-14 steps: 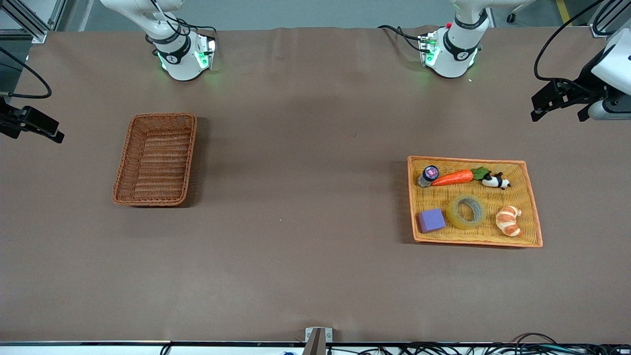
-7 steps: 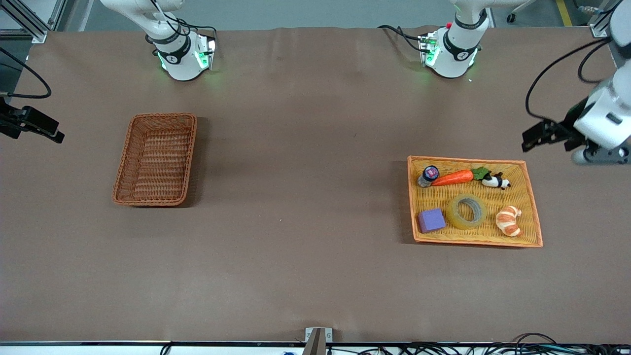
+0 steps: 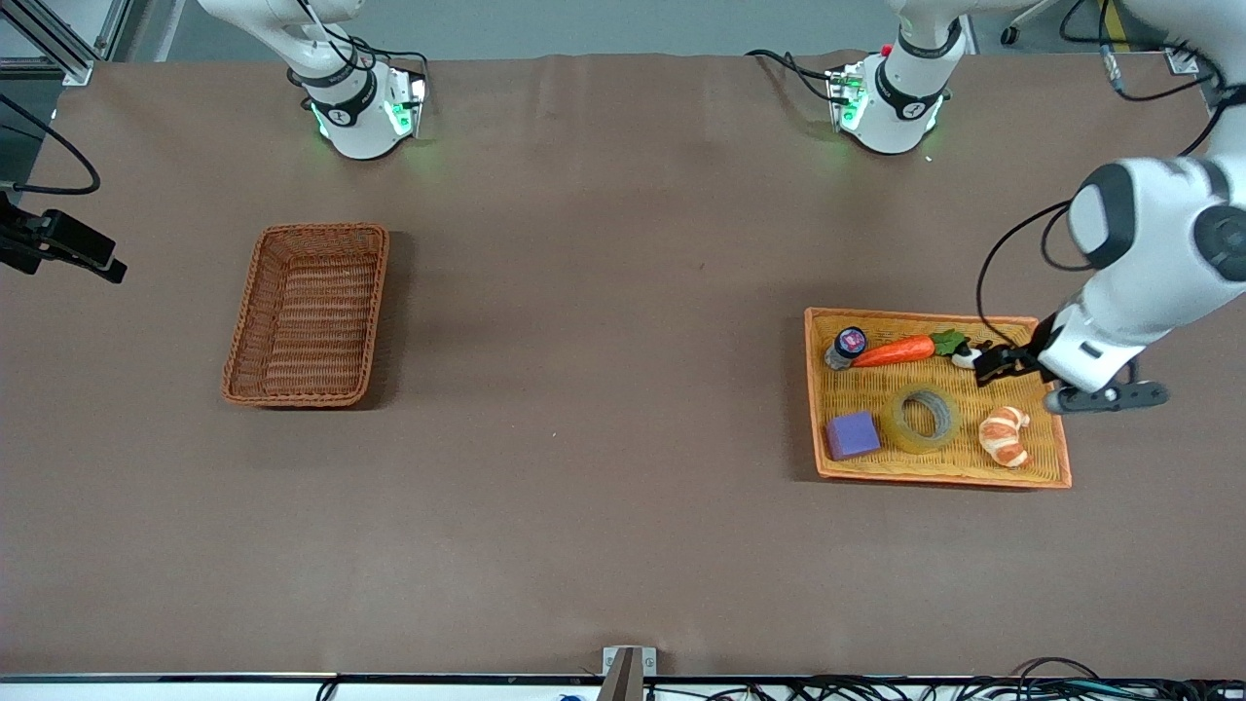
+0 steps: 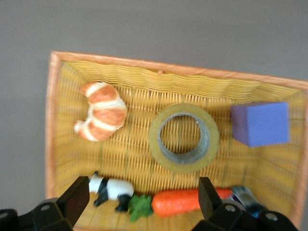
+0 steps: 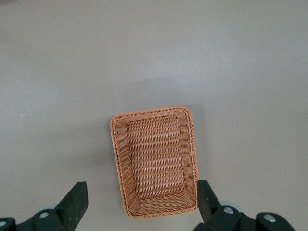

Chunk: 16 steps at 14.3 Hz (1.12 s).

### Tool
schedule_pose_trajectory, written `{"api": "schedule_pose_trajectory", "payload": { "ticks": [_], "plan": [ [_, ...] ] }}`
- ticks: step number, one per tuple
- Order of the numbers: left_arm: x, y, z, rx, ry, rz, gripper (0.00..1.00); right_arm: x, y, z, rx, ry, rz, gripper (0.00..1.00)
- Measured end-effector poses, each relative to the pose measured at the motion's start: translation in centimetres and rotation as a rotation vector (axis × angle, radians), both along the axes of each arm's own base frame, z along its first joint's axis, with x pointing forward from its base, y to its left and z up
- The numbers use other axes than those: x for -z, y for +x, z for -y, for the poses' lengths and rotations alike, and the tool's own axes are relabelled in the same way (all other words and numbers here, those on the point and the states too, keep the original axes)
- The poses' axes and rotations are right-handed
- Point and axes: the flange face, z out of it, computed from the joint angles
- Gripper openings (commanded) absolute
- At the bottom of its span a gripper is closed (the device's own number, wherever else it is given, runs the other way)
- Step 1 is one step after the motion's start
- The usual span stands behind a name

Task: Move tape to another basket
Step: 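Lower the left gripper and grasp the yellow tape roll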

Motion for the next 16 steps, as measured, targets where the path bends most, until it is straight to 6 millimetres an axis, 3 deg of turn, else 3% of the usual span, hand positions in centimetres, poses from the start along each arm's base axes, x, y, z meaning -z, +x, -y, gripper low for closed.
{"api": "schedule_pose_trajectory", "payload": {
  "ticks": [1,3,6,10,11,16],
  "plan": [
    [2.4,0.2,0.1,0.001,-0.003,-0.013,1.00,0.0,0.0,0.0,0.000,0.000,0.000,1.00],
    [6.4,0.5,0.4,0.006,-0.008,-0.033,0.90,0.0,0.0,0.0,0.000,0.000,0.000,1.00],
    [10.1,0.7,0.9,0.011,-0.015,-0.037,0.70,0.0,0.0,0.0,0.000,0.001,0.000,1.00],
    [12.4,0.8,0.9,0.011,-0.018,-0.035,0.05,0.0,0.0,0.0,0.000,0.001,0.000,1.00],
    [12.5,0.8,1.0,0.011,-0.018,-0.033,0.00,0.0,0.0,0.0,0.000,0.001,0.000,1.00],
    [11.2,1.6,1.1,0.018,-0.017,-0.006,0.00,0.0,0.0,0.0,0.000,0.001,0.000,1.00]
  ]
}}
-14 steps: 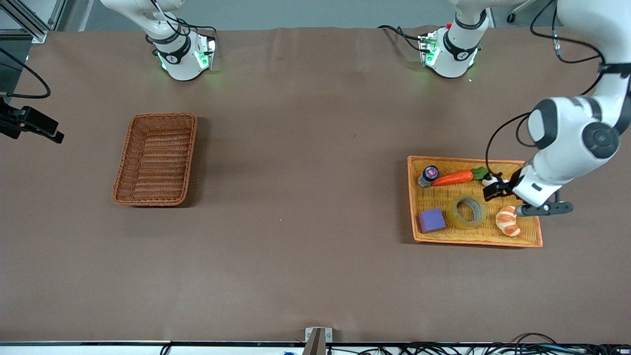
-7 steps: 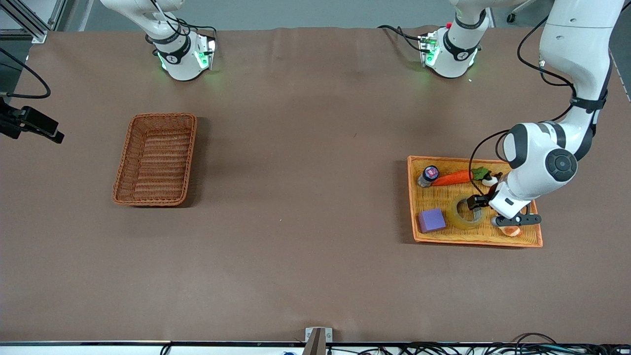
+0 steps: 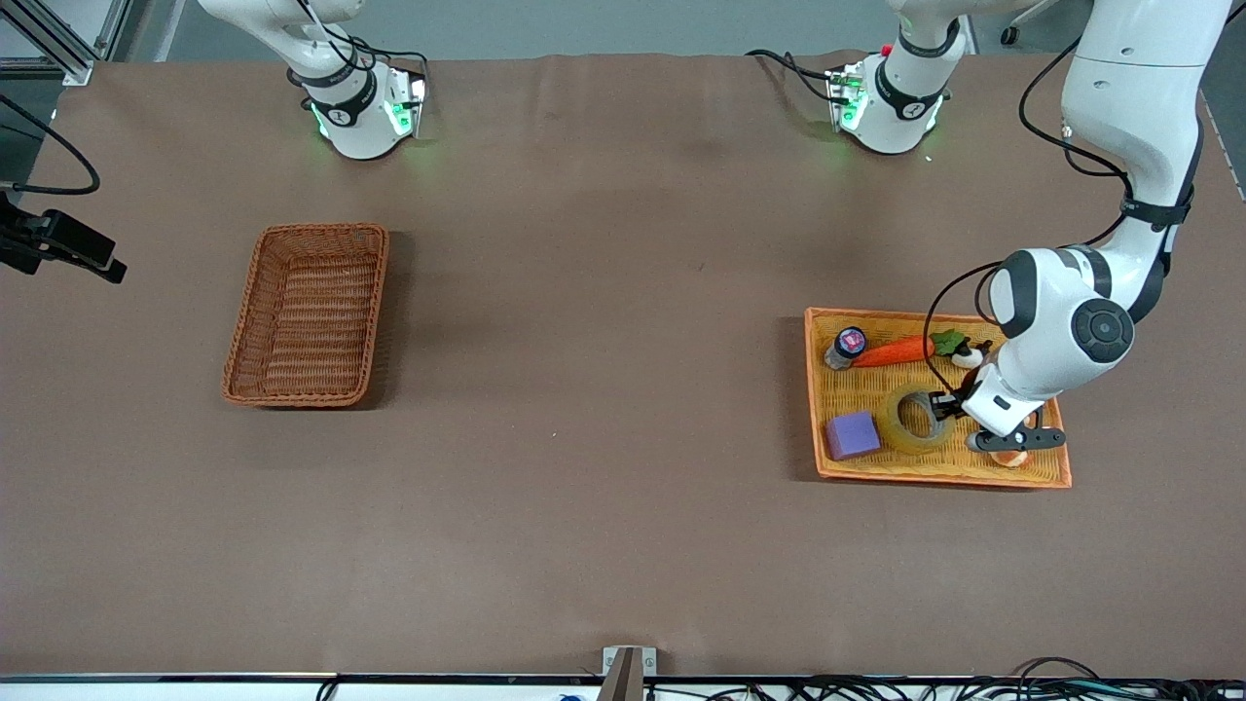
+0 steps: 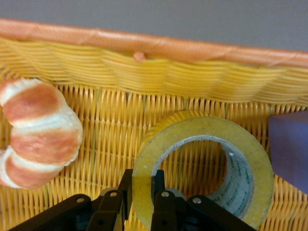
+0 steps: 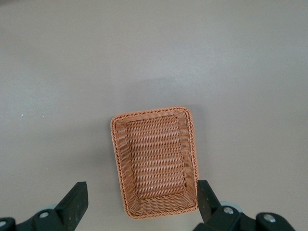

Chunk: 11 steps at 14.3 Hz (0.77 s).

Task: Move tape to another basket
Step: 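Lower the left gripper and grasp the yellow tape roll, then carry the tape roll toward the table middle and set it down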

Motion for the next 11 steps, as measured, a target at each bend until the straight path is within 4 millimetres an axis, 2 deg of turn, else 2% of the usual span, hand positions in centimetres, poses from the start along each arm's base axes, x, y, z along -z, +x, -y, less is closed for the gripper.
{"api": "schedule_pose_trajectory", "payload": {
  "ticks": [1,3,5,7,8,9,11],
  "plan": [
    [-1.2,0.3,0.0,0.002,0.001,0.014,0.00,0.0,0.0,0.0,0.000,0.000,0.000,1.00],
    [-5.2,1.0,0.5,0.014,0.002,0.013,0.00,0.0,0.0,0.0,0.001,0.000,0.000,1.00],
    [-10.4,1.5,3.0,0.056,-0.007,-0.008,0.00,0.0,0.0,0.0,0.001,0.000,0.000,1.00],
    [-14.8,1.6,7.3,0.086,-0.022,-0.028,0.00,0.0,0.0,0.1,0.001,0.000,0.000,1.00],
    [-16.2,1.4,10.0,0.083,-0.033,-0.034,0.00,0.0,0.0,0.1,0.001,0.000,0.000,1.00],
    [-16.8,1.0,12.9,0.071,-0.044,-0.037,0.00,0.0,0.0,0.1,0.001,0.000,0.000,1.00],
    [-16.7,-0.5,19.3,0.030,-0.056,-0.051,0.00,0.0,0.0,0.1,0.001,0.000,0.000,1.00]
  ]
}}
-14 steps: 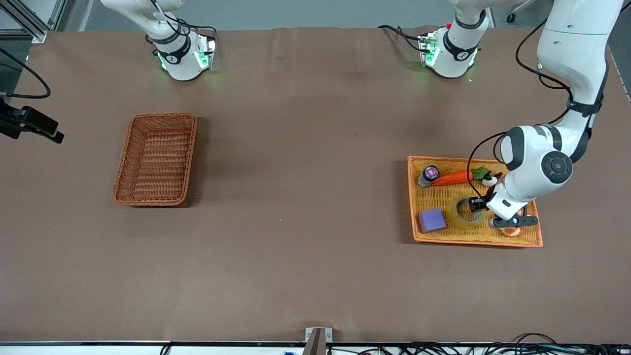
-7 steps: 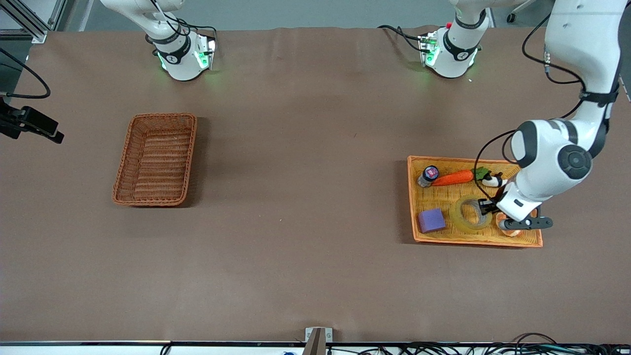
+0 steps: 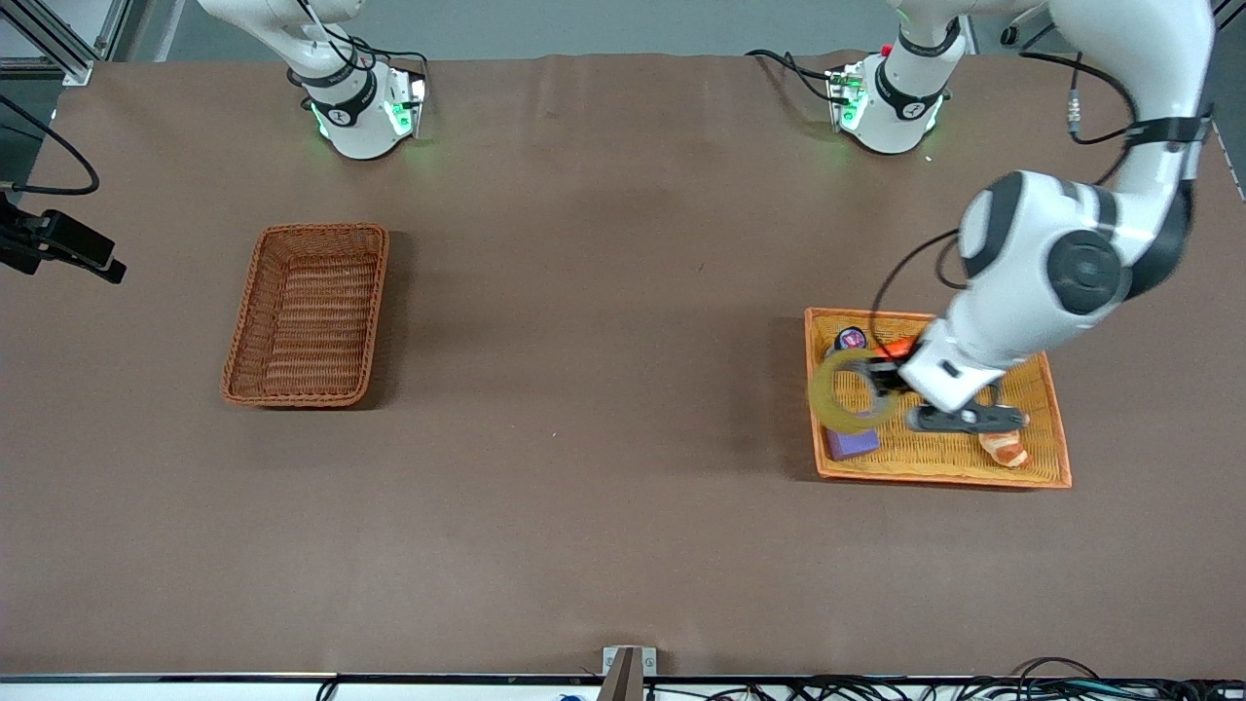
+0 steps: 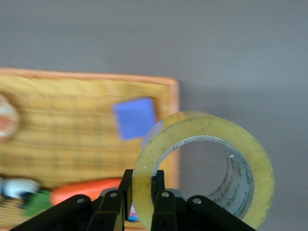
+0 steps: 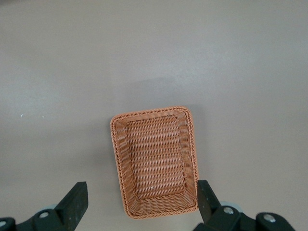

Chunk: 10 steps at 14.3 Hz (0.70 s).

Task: Move tape to another basket
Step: 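Carry the tape roll toward the table middle and set it down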

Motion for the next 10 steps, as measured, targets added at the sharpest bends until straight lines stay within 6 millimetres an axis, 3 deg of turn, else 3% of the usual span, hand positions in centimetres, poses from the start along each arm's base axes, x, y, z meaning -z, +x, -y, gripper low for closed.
{"api": "schedule_pose_trajectory", "payload": {
  "ticks": [5,10],
  "plan": [
    [2.7,-3.9,14.1,-0.122,-0.013,-0.057,0.00,0.0,0.0,0.0,0.000,0.000,-0.001,1.00],
    [8.6,-7.8,26.5,-0.208,-0.019,-0.130,0.00,0.1,0.0,0.0,0.000,0.000,-0.001,1.00]
  ]
}}
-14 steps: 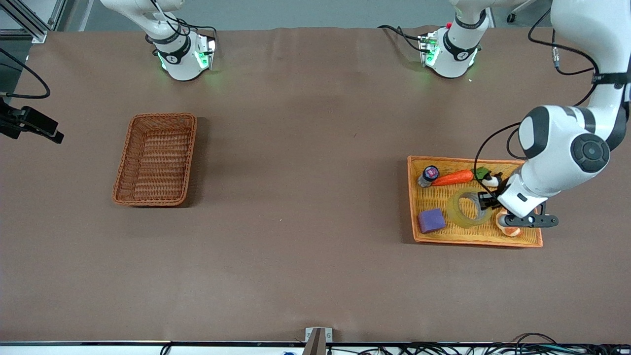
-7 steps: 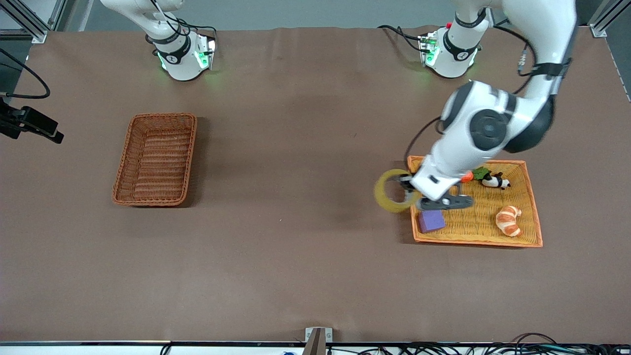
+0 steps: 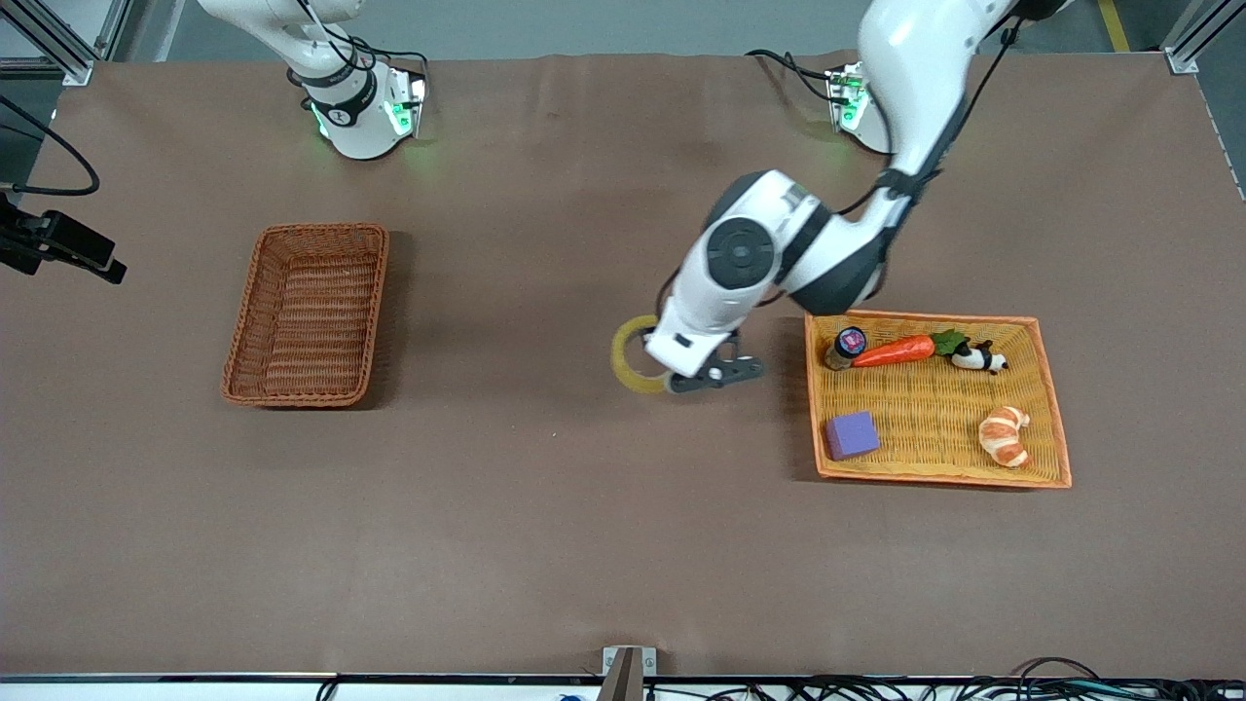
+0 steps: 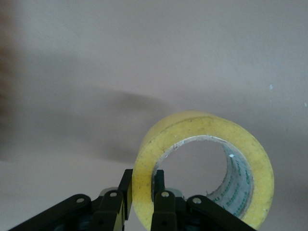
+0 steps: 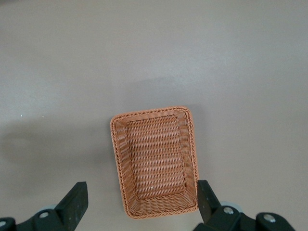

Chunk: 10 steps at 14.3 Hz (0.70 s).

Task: Move tape to another basket
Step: 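Carry the tape roll toward the table middle and set it down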

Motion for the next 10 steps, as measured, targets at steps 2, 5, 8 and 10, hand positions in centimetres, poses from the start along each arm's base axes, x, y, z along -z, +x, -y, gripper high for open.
{"api": "schedule_pose_trajectory", "payload": {
  "ticks": [2,5,8,10],
  "plan": [
    [3.2,-1.5,3.7,0.007,-0.024,-0.001,0.00,0.0,0.0,0.0,0.000,0.000,0.000,1.00],
    [7.8,-3.3,7.1,0.027,-0.077,0.026,0.08,0.0,0.0,0.0,0.000,0.000,0.000,1.00],
    [10.6,-4.2,8.1,0.039,-0.069,0.035,0.82,0.0,0.0,0.0,0.000,0.000,0.000,1.00],
    [10.0,-3.6,8.1,0.037,-0.071,0.055,1.00,0.0,0.0,0.0,0.000,0.000,-0.001,1.00]
  ]
}}
